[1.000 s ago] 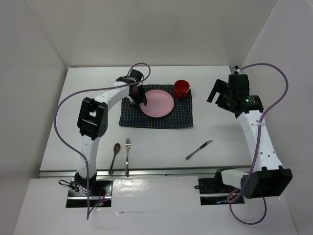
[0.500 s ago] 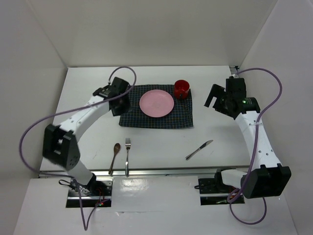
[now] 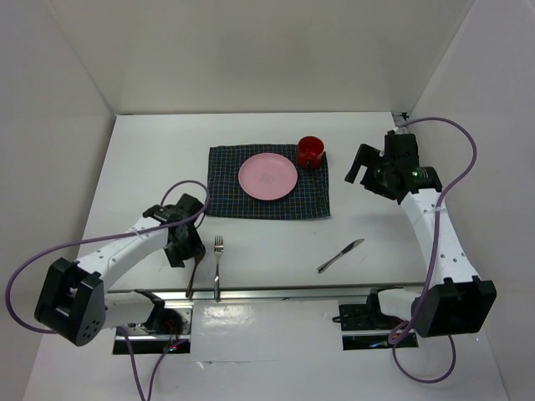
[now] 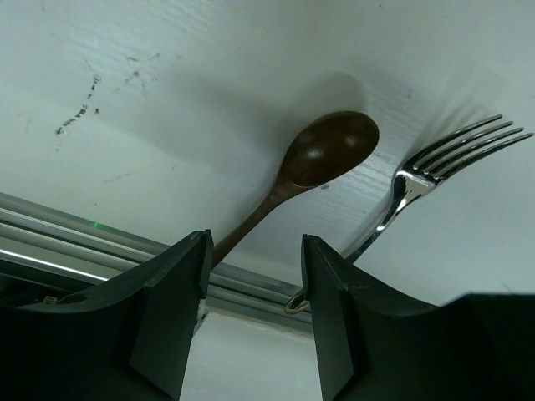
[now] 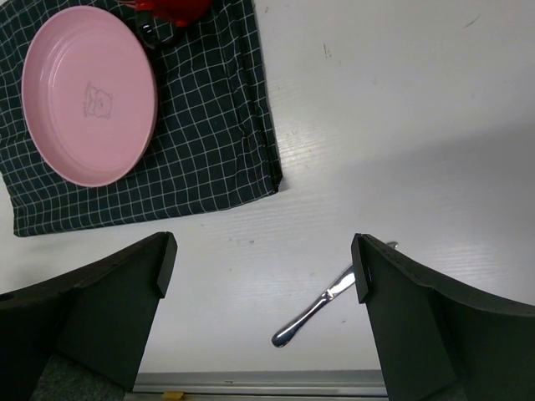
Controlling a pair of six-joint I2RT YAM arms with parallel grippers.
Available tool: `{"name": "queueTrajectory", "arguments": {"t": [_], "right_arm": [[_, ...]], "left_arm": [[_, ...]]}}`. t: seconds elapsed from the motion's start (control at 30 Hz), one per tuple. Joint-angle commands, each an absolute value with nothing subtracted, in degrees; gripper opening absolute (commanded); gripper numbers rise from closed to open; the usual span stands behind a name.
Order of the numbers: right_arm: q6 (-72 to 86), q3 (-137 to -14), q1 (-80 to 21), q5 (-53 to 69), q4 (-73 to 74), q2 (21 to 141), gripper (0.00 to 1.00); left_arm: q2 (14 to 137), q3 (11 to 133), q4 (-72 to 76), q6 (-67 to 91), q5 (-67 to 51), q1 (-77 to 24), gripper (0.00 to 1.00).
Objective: Set the dinner table for one person
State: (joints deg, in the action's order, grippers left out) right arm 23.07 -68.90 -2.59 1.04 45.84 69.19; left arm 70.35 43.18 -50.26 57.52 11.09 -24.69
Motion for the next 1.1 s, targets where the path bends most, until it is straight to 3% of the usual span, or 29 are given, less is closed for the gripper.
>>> {"name": "queueTrajectory", "arguments": {"t": [0.0, 0.37, 0.8, 1.07], "right_arm": [[23.0, -68.0, -2.3, 2.3, 43.1, 69.2, 0.99], [23.6, -68.0, -2.3, 2.8, 43.1, 69.2, 0.99], [23.6, -68.0, -2.3, 3.3, 43.1, 69.2, 0.99], [23.6, -69.1, -2.3, 3.3, 43.1, 69.2, 0.99]], "left_arm": [[69.9, 42.1, -50.6, 60.7, 9.2, -25.2, 0.63], [70.5, 39.6, -48.2, 61.8, 8.9, -28.3, 0.63], [77.2, 37.5, -44.0, 63.1, 13.5, -28.3, 0.54], [78.9, 48.3, -50.6, 60.2, 21.4, -24.6, 0.06]]}}
